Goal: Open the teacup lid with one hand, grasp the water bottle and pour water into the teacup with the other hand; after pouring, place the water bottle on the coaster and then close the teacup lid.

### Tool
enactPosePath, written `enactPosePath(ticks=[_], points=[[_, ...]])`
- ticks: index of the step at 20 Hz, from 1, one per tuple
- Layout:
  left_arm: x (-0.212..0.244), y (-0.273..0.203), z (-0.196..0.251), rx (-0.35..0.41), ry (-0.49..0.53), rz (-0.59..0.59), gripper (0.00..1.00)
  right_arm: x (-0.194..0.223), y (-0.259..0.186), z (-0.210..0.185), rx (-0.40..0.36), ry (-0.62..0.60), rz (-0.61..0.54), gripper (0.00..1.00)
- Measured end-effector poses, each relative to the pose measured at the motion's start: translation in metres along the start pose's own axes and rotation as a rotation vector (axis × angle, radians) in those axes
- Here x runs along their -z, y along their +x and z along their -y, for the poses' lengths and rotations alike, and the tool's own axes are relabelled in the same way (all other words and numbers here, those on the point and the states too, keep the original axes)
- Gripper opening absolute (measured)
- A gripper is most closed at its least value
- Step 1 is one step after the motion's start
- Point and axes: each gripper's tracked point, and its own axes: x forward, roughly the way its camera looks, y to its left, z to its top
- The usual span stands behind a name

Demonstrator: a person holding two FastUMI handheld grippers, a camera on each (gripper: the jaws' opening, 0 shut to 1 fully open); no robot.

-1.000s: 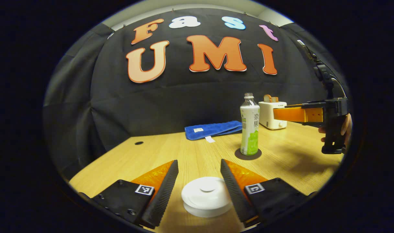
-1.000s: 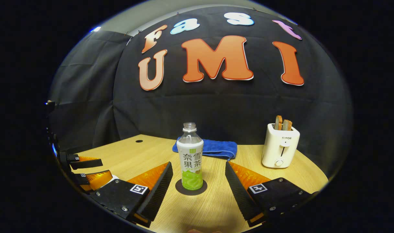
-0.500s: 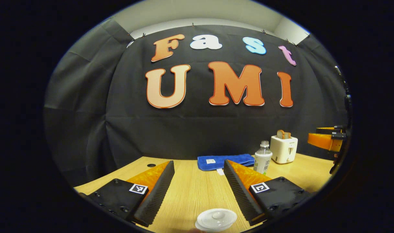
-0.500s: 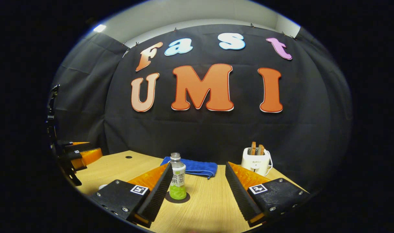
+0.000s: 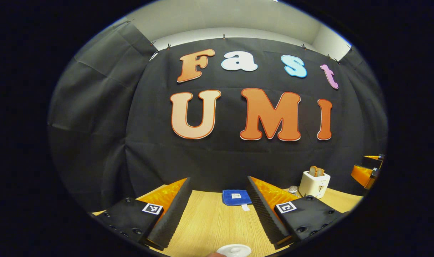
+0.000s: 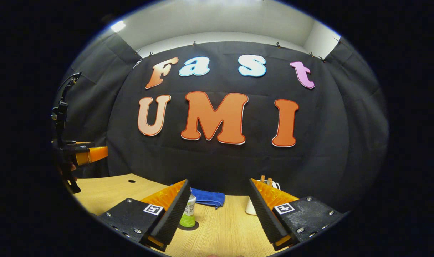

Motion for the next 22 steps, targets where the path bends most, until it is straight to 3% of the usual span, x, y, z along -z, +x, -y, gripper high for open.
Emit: enactPosePath(ticks=[2, 5, 6, 7, 8, 10, 12, 14, 16, 22], points=[[-0.004, -0.001, 0.0, -0.012, 0.014, 0.01, 0.99, -0.005, -0.002, -0.004, 0.004, 0.024, 0.016, 0.96], [-0.003, -0.004, 0.001, -0.018, 0.017, 0.004, 0.95, -0.004, -0.002, 0.004, 0.054, 0.036, 0.013, 0.93], [-0.002, -0.005, -0.003, -0.031, 0.024, 0.002, 0.98, -0.005, -0.003, 0.005, 0.069, 0.036, 0.018, 0.97], [-0.002, -0.006, -0.003, -0.035, 0.033, 0.002, 0.95, -0.006, -0.003, 0.005, 0.072, 0.028, 0.023, 0.97], [-0.001, -0.009, -0.002, -0.03, 0.041, -0.001, 0.98, -0.004, -0.003, 0.005, 0.079, 0.02, 0.024, 0.97], [0.002, -0.01, 0.006, -0.004, 0.052, -0.003, 0.95, 0.002, -0.002, 0.005, 0.087, 0.016, 0.014, 0.97], [0.004, -0.012, 0.009, 0.0, 0.079, 0.003, 0.98, 0.008, 0.0, 0.002, 0.08, 0.03, 0.0, 0.97], [0.004, -0.016, 0.013, 0.005, 0.1, 0.014, 0.95, 0.011, 0.001, 0.0, 0.072, 0.048, -0.005, 0.97], [0.004, -0.015, 0.019, 0.018, 0.105, 0.022, 0.98, 0.015, 0.002, -0.002, 0.067, 0.059, -0.014, 0.97], [0.006, -0.015, 0.026, 0.032, 0.091, 0.025, 0.95, 0.013, 0.003, -0.004, 0.06, 0.057, -0.007, 0.97]])
